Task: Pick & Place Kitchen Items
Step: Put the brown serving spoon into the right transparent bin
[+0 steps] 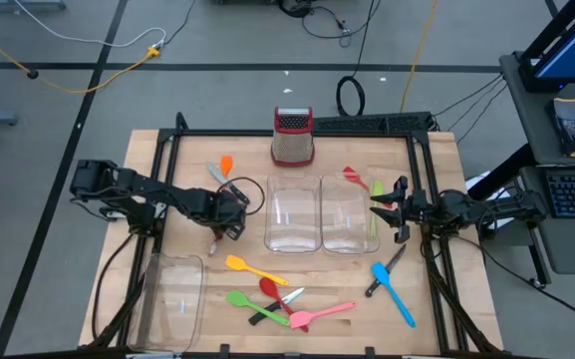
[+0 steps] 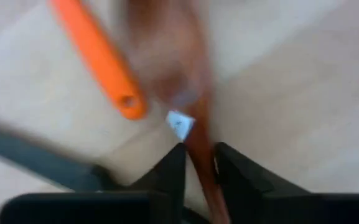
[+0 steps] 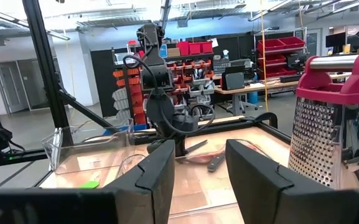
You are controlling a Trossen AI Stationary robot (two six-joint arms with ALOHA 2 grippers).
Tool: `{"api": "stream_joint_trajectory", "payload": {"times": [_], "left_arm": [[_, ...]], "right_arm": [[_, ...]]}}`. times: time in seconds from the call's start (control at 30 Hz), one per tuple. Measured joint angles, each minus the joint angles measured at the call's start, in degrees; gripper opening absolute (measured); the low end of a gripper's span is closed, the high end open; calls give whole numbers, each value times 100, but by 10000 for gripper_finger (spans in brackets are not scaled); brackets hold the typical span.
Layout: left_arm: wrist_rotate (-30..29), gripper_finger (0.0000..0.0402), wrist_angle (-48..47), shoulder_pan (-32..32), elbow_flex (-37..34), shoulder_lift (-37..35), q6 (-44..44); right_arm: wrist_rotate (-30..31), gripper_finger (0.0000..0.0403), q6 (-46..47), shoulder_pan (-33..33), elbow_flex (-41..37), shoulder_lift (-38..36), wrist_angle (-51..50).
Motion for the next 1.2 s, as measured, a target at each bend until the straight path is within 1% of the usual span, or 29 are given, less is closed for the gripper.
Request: {"api": "stream_joint_trajectory", "payload": {"times": [0.07,0.13,0.33,0.4,0.53,0.77,0.9,1.0,1.1,1.2], "left_arm": [[-152,32,0,0,0,0,-85],[-197,17,2,10,0,0,-131],[-155,43,-13,59,0,-67,-296],[-158,38,-34,57,0,-111,-342],[-257,15,-59,55,0,-354,-379],[-491,26,-77,55,89,-1302,-337],[-648,16,-5,44,145,-1944,-143],[-662,16,144,44,146,-2381,16],[-536,16,430,44,146,-2697,268],[-169,20,911,44,146,-2868,555]], "right_arm": [[-1,134,0,-2,0,0,0],[-1,134,2,-1,0,0,0],[2,134,2,0,0,0,0],[2,134,2,0,0,0,0],[2,134,2,-2,0,0,-2],[2,134,2,0,0,-2,-17],[2,134,2,0,0,-2,-44],[3,134,2,-2,0,-1,-44],[3,134,2,0,0,-2,-47],[3,134,2,-2,0,-1,-48]]}}
